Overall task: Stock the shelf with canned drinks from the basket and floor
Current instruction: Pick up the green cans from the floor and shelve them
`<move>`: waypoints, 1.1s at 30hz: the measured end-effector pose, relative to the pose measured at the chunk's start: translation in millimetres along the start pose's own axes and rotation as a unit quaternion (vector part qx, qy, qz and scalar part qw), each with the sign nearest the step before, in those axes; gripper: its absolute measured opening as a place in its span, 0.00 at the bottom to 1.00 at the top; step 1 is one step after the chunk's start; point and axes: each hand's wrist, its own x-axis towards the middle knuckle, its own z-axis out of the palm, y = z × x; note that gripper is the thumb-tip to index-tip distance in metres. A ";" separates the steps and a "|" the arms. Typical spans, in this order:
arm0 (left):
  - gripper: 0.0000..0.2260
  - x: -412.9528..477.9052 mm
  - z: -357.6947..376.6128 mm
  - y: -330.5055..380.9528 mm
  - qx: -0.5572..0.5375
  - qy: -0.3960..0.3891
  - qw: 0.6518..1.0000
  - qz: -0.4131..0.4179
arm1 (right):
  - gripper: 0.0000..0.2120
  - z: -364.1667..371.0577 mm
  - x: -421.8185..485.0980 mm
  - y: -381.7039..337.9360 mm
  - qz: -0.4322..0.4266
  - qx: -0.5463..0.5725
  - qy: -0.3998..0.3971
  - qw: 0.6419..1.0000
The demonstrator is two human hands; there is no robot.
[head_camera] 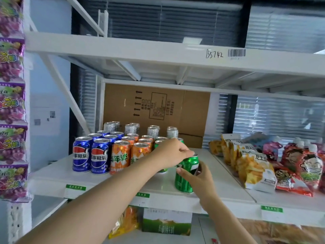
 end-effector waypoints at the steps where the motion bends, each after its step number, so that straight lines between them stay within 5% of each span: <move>1: 0.17 3.1 0.8 -0.7 0.008 0.007 1.000 -0.005 | 0.29 2.9 1.3 0.6 0.011 0.007 -0.003 1.000; 5: 0.17 10.1 -2.1 -3.3 0.039 0.020 0.999 -0.012 | 0.39 -9.8 11.6 8.6 0.058 0.050 -0.119 0.990; 11: 0.11 18.1 -1.4 -10.3 0.060 0.013 0.998 0.021 | 0.25 -35.3 21.2 10.2 0.027 0.064 -0.251 0.965; 16: 0.05 28.2 -5.2 -15.8 0.073 -0.021 0.996 0.037 | 0.23 -24.2 28.4 19.4 0.015 0.008 -0.169 0.985; 20: 0.18 35.5 -7.8 -15.5 0.078 -0.075 0.993 0.040 | 0.22 -27.9 34.4 25.0 0.014 -0.034 -0.173 0.984; 22: 0.17 41.4 -5.9 -12.8 0.128 -0.092 0.986 0.053 | 0.23 -29.9 37.9 25.8 0.011 -0.040 -0.174 0.984; 33: 0.16 79.0 3.0 -35.6 0.214 -0.065 0.973 0.050 | 0.19 1.8 74.6 36.1 -0.030 -0.075 -0.080 0.994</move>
